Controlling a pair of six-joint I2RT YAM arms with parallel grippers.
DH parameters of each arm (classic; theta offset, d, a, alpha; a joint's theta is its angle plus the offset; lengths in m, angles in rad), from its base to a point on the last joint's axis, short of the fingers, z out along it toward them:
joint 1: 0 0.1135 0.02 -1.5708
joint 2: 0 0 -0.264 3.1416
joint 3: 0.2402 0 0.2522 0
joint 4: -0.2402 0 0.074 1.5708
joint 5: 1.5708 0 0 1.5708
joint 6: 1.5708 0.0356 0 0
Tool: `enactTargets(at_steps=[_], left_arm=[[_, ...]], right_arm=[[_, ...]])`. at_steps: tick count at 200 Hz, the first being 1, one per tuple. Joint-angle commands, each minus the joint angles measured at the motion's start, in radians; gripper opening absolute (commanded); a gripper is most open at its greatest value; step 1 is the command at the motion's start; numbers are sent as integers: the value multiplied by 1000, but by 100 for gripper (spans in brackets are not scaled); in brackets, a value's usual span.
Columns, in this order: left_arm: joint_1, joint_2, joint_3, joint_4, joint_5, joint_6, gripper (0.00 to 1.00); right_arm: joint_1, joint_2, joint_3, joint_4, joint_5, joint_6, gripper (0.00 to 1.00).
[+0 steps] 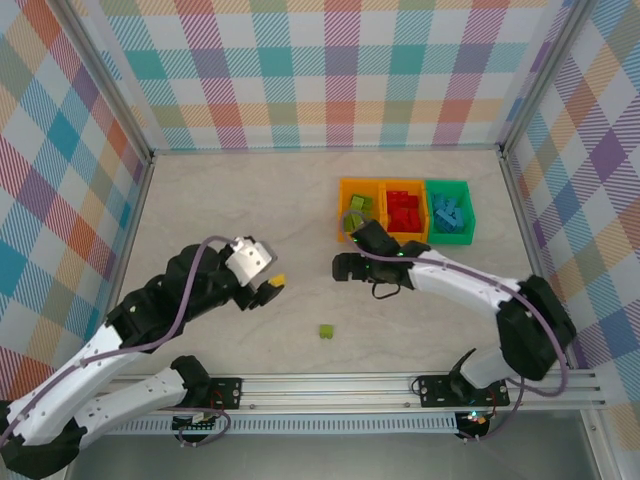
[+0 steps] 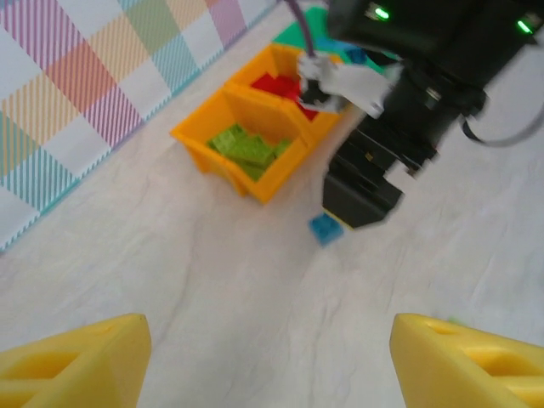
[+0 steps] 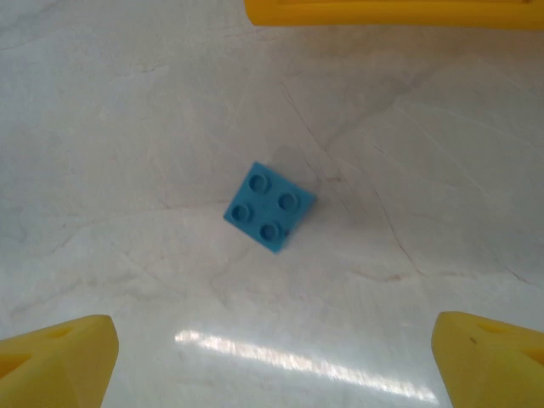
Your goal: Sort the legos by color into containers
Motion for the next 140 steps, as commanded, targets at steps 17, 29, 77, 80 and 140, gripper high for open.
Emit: enactTargets(at_steps=[17,29,77,80,140], left_arm=[[-2,-31,-124,-35,18,157,76],[-2,-20,-144,-19,35,169,76],[-2,94,-137,-95,77,235,85],[-1,94,-139,-95,85,241,86],[2,20,-218,-63,166,367,94]], right_arm=[[48,173,132,-8,130,17,96],[52,215,159,-9,148,27,96],[57,337,231,-38,173,119,90],[59,340,232,-36,174,119,89],[61,360,185,-41,215,177,63]])
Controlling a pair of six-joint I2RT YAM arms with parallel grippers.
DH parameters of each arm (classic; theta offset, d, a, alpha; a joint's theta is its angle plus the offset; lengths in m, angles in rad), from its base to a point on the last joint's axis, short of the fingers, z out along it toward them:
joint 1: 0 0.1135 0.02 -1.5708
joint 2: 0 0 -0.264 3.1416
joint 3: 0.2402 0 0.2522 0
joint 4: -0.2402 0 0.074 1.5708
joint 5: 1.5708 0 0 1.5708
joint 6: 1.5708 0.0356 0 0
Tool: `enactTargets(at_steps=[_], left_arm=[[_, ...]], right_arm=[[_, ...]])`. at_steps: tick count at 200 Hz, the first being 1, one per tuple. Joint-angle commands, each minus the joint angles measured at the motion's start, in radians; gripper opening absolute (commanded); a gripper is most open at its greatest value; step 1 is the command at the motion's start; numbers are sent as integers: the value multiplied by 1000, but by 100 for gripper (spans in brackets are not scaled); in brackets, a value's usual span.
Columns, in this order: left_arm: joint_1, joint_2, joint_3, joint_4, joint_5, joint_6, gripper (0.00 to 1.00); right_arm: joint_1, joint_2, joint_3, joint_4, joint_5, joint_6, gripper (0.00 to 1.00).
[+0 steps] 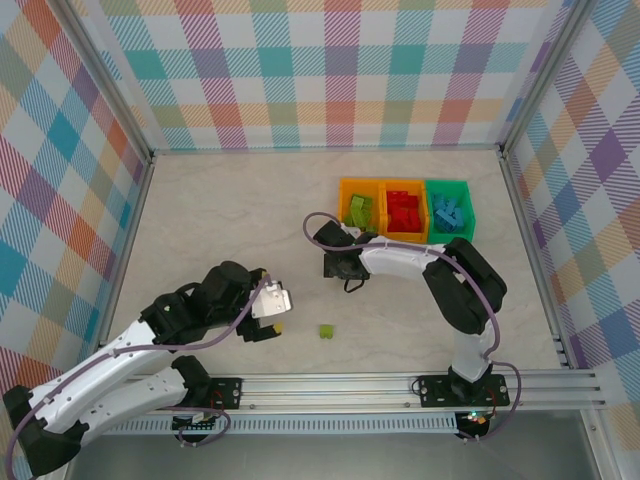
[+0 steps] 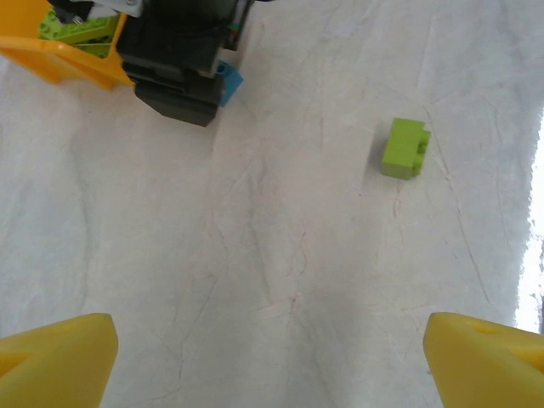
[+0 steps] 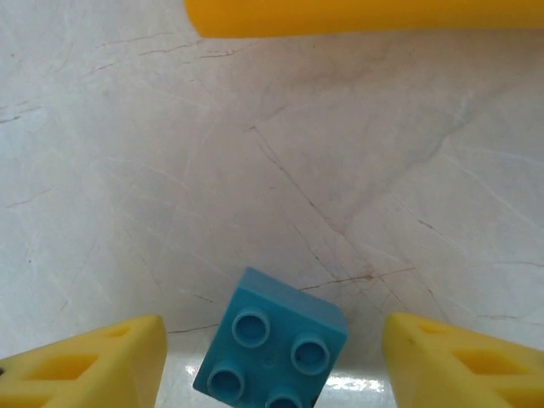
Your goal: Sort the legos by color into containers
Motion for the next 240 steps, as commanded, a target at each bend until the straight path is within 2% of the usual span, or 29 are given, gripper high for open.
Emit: enactTargets(at_steps=[1,28,55,81,89,120,154,178,204,220,240], left_arm=[[1,-28,-18,1,44,59,94],[7,-29,-20,0,53,63,94],[6,-30,-23,-1,61,66,94],[6,-43,-29,2,80,76,96],[6,-49,-35,8,97,83,98],[10,-71,-88,57,152,108,100],[12,-108,-122,89,201,151,100],[16,-141,-163,86,248,222,100],[19,-152,-170,95,268,231,100],[29,-153,-169,111,271,215,100],[43,-149,-169,131,259,183,100]], right_arm=[[7,6,-23,-8,32,47,63],[7,10,-56,52,16,52,51],[5,24,-67,63,16,55,45],[5,-13,-114,90,22,51,24],[5,-31,-130,96,27,46,21],[4,-156,-207,122,47,7,10],[-35,-392,-315,189,56,-96,9],[-133,-548,-341,162,67,-155,9],[-323,-669,-354,158,58,-239,10],[-474,-685,-351,178,5,-284,10],[-646,-625,-322,198,-87,-316,10]])
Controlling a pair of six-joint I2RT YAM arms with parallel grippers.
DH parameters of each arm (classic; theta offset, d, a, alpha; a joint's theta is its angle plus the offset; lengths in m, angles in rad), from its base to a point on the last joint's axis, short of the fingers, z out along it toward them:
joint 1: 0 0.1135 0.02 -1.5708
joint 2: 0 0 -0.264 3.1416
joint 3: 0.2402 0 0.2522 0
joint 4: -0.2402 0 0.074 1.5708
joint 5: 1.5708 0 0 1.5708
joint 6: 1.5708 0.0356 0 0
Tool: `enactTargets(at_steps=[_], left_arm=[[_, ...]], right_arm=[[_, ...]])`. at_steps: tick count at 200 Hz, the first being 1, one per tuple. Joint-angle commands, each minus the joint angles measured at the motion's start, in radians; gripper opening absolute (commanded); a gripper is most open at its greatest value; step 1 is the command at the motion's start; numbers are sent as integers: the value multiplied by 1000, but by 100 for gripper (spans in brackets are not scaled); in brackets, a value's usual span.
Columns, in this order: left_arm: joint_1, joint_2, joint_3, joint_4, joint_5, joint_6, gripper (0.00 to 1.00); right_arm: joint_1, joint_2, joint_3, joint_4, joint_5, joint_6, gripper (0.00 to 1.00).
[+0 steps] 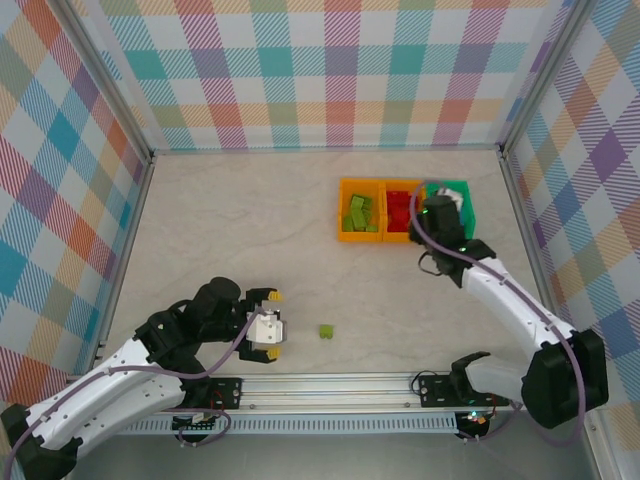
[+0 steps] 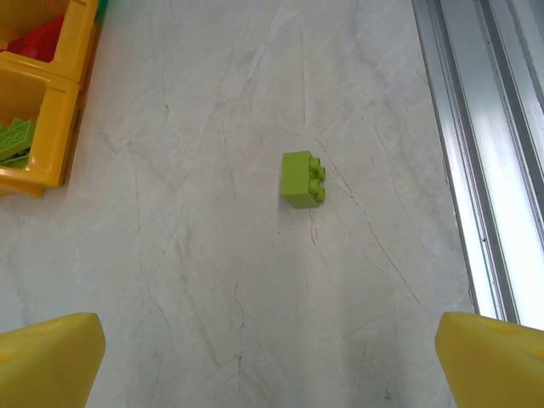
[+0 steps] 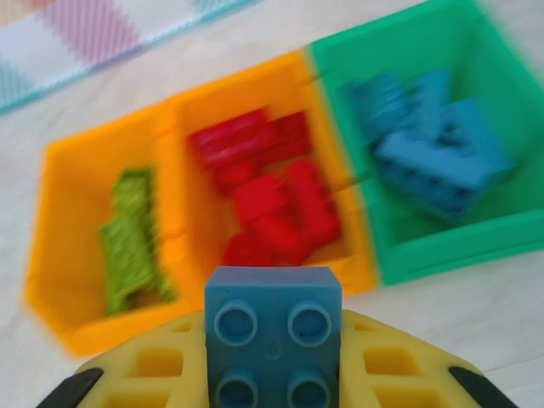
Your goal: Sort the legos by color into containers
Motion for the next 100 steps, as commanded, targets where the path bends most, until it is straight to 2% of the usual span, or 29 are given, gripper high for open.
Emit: enactTargets(at_steps=[1,22,37,53,83,100], left_arm=[[27,-8,-7,48,24,-12,100],[37,-3,0,95,-16,-103,100],[55,2,11,154,-55,-220,100],[85,18,32,188,-51,-296,100],[150,60,58,189,22,-310,100],[166,73,71,173,28,-311,100]], right_arm=[[-145,61,9,19,-102,-85,10],[-247,173,53,78,-169,-116,10],[-291,267,98,115,-203,-123,10],[-323,357,162,134,-239,-120,11],[-345,481,256,176,-248,-116,16],[-350,540,322,142,-251,-108,27]])
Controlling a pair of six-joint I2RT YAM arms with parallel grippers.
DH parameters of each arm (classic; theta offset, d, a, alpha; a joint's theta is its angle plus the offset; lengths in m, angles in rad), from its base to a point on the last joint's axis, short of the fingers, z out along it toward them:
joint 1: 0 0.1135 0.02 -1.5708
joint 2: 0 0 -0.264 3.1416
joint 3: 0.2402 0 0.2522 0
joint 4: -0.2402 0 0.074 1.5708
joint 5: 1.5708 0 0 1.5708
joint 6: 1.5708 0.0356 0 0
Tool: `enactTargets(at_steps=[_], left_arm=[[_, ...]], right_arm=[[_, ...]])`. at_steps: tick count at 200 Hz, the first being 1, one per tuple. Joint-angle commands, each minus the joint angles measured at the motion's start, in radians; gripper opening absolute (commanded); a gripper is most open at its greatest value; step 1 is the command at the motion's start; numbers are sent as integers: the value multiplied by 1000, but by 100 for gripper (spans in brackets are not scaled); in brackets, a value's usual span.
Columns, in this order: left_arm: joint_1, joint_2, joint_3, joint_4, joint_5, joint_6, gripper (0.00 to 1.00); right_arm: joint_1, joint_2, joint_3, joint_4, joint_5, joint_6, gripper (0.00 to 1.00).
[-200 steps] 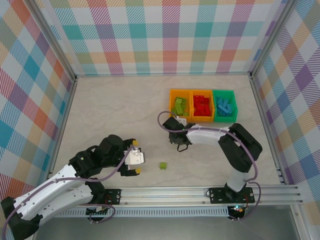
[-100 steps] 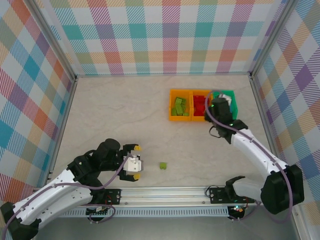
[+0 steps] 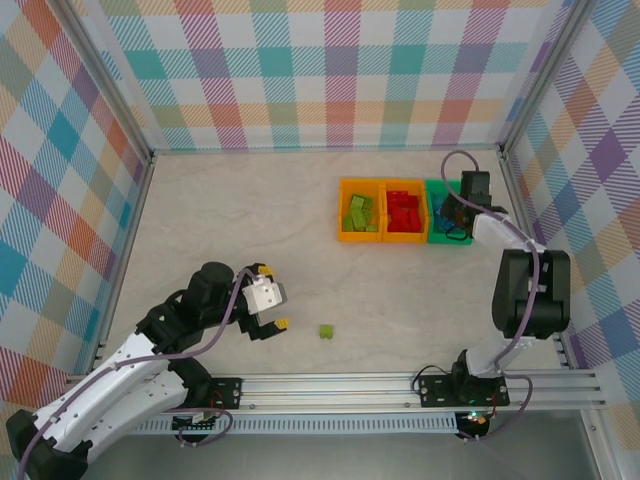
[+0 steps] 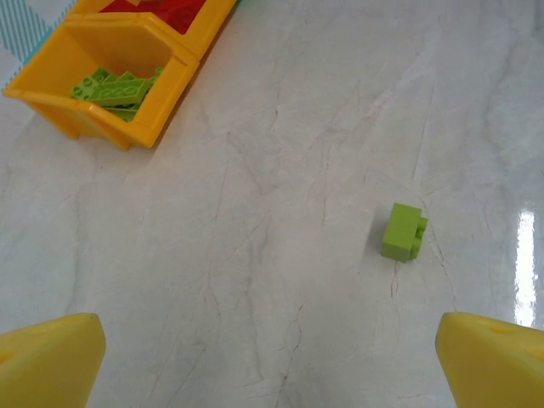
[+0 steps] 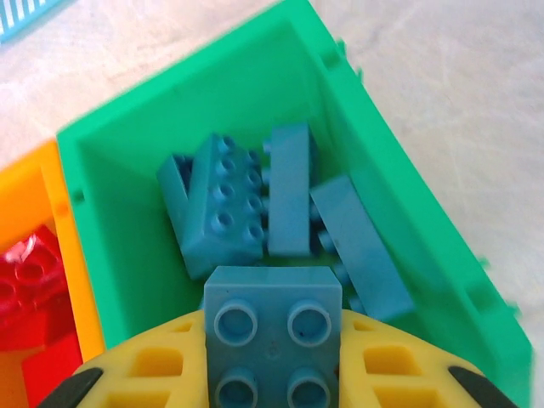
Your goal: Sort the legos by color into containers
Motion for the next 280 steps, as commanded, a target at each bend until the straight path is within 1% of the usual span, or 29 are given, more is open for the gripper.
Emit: enactTargets(at_steps=[1,12,29,48,71,84,96,110,118,128,137,148,166,173,190,201,212,220,237,252,254,265,280], left_arm=[[30,14,39,23,44,-45,100],[34,13,41,22,39,-45,100],[38,7,35,24,29,-40,100],[38,12,32,20,33,-32,100],[38,16,30,13,47,-2,100],[38,16,29,1,56,33,100],[38,14,27,-18,61,81,100],[38,5,19,-45,58,152,100],[38,-1,10,-58,58,198,100],[39,-15,-3,-73,57,251,100],[39,-29,-20,-83,60,289,100],[40,-47,-40,-85,72,325,100],[41,-60,-66,-94,107,385,100],[44,-56,-71,-100,125,405,100],[52,-34,-68,-115,161,428,100],[56,-20,-62,-123,179,435,100],[59,-9,-57,-129,191,439,100],[62,-8,-58,-131,196,441,100],[64,-15,-62,-133,199,444,100],[66,-18,-65,-136,199,449,100],[66,-18,-65,-137,199,450,100],[67,-18,-66,-141,200,453,100],[67,-12,-66,-146,207,459,100]], right_arm=[[-9,55,92,24,-36,-14,28],[-10,70,117,9,-39,-8,31],[-10,56,126,5,-35,-10,43],[-11,10,112,-7,-33,-27,47],[-10,-90,66,-29,-64,-42,53],[-9,-159,33,-52,-110,-45,54],[-1,-244,-25,-60,-190,-45,54],[34,-348,-112,-65,-288,-67,54],[69,-409,-163,-72,-339,-104,55],[139,-484,-226,-91,-401,-167,57],[213,-552,-281,-117,-429,-215,59],[323,-627,-339,-143,-427,-257,61],[511,-715,-437,-123,-408,-258,60],[590,-737,-470,-102,-396,-257,60],[784,-757,-549,-25,-368,-291,65],[899,-734,-584,15,-334,-340,69],[985,-678,-594,35,-295,-387,71],[1017,-628,-593,52,-290,-414,72],[1054,-526,-599,130,-281,-472,72],[1063,-462,-627,249,-286,-515,73],[1064,-456,-632,267,-289,-544,73],[1070,-409,-657,361,-301,-600,74],[1070,-336,-666,446,-307,-658,75]])
